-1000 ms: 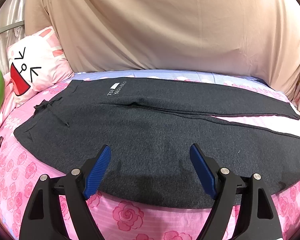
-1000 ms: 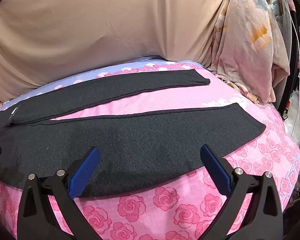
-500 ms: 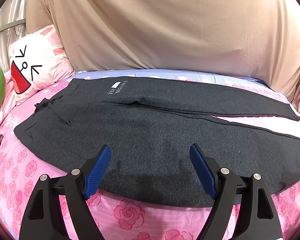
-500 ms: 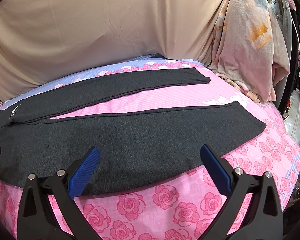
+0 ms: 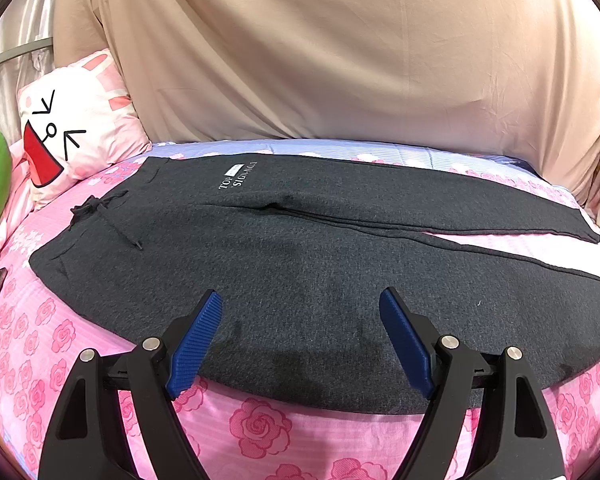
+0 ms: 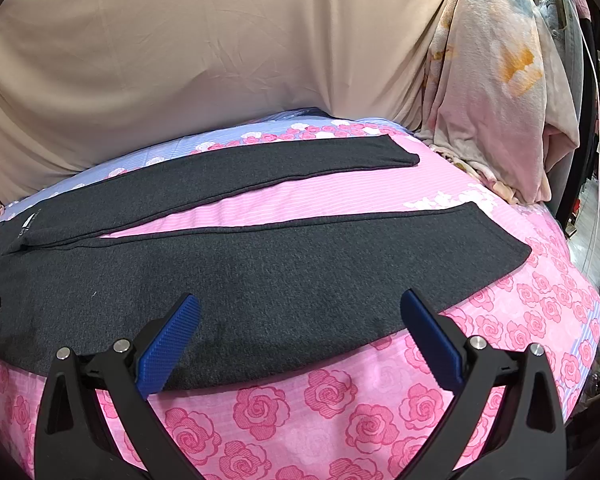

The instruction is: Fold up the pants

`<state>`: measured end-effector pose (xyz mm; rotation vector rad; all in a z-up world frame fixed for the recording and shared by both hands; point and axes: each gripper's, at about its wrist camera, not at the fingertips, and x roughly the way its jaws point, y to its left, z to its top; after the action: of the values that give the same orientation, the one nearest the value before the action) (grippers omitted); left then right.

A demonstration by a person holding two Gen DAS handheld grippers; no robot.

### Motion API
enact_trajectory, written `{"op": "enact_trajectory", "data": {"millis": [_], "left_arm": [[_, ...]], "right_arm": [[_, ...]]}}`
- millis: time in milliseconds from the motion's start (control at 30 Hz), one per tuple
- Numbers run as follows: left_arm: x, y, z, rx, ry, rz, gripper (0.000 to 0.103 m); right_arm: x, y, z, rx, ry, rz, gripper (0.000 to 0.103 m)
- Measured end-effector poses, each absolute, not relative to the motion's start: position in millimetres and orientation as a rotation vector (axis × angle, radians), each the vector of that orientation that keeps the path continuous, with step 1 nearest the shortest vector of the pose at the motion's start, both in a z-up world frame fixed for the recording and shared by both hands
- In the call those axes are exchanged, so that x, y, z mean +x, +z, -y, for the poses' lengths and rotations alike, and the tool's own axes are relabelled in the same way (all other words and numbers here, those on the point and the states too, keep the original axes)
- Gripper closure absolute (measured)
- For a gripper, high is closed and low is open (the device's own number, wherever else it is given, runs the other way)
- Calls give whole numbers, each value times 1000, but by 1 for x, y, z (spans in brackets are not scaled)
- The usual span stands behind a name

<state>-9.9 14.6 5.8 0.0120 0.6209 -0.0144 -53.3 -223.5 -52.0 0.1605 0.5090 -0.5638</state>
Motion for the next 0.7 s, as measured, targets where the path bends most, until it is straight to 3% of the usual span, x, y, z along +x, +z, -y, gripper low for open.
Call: {"op": "enact_trajectory", "data": {"millis": [633, 700], "left_arm": [[-9, 6, -15, 10, -13, -626, 25], [-9, 6, -16, 4, -15, -635, 20]], "right_arm": [[-55, -54, 224, 160, -562, -516, 5], [-54, -55, 225, 161, -555, -528, 5]]}}
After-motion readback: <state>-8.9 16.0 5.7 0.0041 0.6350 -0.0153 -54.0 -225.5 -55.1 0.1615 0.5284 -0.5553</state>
